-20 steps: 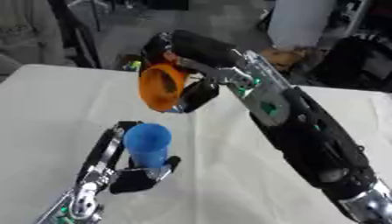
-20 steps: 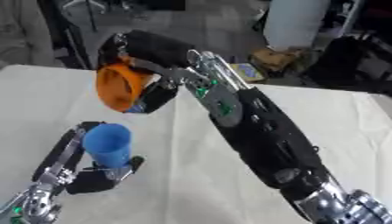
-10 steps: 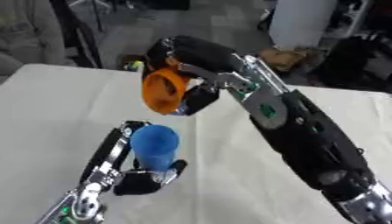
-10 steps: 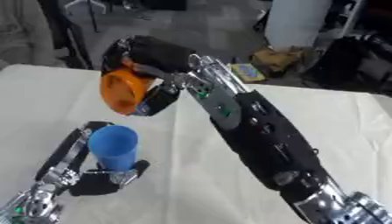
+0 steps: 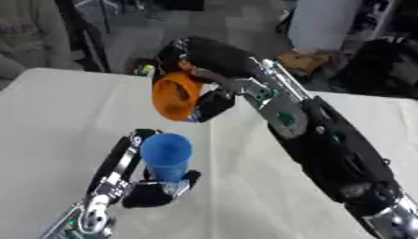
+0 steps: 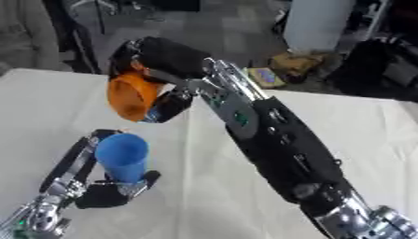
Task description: Pour the contents of one cup into another cup.
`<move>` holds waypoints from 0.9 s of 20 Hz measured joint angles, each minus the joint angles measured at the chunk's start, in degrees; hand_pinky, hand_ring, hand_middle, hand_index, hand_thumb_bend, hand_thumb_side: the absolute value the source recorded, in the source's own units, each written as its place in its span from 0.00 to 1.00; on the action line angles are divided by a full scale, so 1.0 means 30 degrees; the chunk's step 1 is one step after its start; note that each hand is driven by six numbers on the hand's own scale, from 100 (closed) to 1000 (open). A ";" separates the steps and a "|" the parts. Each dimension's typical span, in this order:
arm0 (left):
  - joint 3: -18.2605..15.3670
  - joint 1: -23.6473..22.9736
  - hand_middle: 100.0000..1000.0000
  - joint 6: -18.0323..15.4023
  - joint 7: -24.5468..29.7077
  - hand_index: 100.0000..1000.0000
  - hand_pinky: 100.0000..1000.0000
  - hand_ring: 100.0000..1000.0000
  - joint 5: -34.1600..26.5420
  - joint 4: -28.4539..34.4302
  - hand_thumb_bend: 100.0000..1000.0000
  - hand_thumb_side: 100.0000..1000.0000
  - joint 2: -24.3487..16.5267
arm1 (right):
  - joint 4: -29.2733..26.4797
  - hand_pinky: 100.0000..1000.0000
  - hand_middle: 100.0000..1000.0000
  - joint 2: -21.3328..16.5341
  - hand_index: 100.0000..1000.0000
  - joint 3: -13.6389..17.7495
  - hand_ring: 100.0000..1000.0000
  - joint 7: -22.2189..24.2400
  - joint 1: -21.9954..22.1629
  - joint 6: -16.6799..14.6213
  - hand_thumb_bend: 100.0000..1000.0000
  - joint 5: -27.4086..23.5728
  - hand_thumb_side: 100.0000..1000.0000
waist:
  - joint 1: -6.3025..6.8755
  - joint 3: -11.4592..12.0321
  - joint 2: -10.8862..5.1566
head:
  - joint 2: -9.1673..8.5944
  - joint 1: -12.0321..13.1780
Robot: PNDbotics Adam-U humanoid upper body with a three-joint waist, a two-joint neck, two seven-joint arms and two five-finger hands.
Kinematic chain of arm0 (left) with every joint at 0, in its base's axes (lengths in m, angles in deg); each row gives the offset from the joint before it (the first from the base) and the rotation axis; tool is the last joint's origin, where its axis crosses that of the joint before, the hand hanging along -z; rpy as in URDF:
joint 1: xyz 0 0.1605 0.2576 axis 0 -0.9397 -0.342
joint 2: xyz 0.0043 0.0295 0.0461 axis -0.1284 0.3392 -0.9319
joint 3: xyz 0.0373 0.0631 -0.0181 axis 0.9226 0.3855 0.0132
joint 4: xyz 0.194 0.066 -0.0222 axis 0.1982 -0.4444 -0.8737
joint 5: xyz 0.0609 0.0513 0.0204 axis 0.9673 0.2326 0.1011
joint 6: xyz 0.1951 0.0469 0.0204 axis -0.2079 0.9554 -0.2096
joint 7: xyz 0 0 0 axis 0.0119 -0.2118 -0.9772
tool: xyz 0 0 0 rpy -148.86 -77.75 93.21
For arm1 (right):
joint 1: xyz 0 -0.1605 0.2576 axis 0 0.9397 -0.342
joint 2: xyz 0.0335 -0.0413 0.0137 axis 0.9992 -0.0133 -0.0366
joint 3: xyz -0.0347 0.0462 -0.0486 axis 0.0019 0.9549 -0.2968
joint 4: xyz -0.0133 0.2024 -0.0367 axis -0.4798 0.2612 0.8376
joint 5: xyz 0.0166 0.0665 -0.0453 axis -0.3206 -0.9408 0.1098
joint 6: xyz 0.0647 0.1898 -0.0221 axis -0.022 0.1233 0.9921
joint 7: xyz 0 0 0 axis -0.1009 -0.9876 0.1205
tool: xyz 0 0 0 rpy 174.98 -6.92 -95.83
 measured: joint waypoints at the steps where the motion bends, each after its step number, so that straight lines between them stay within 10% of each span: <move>1: 0.0000 -0.0003 0.18 -0.0006 -0.0016 0.41 0.42 0.08 -0.0008 -0.0040 0.17 0.00 0.0000 | -0.0085 0.56 0.10 0.0000 0.29 -0.0031 0.17 -0.0115 0.0000 -0.0066 0.22 0.0117 0.00 | 0.0002 -0.0002 0.0000 | -0.0001 0.0004; 18: -0.0009 -0.0041 0.19 0.0035 -0.0224 0.41 0.42 0.08 -0.0156 -0.0050 0.17 0.00 0.0000 | -0.1343 0.62 0.09 -0.0026 0.30 -0.0546 0.20 -0.1955 -0.0003 -0.0736 0.24 0.3011 0.00 | 0.0018 -0.0016 0.0000 | -0.0010 0.0106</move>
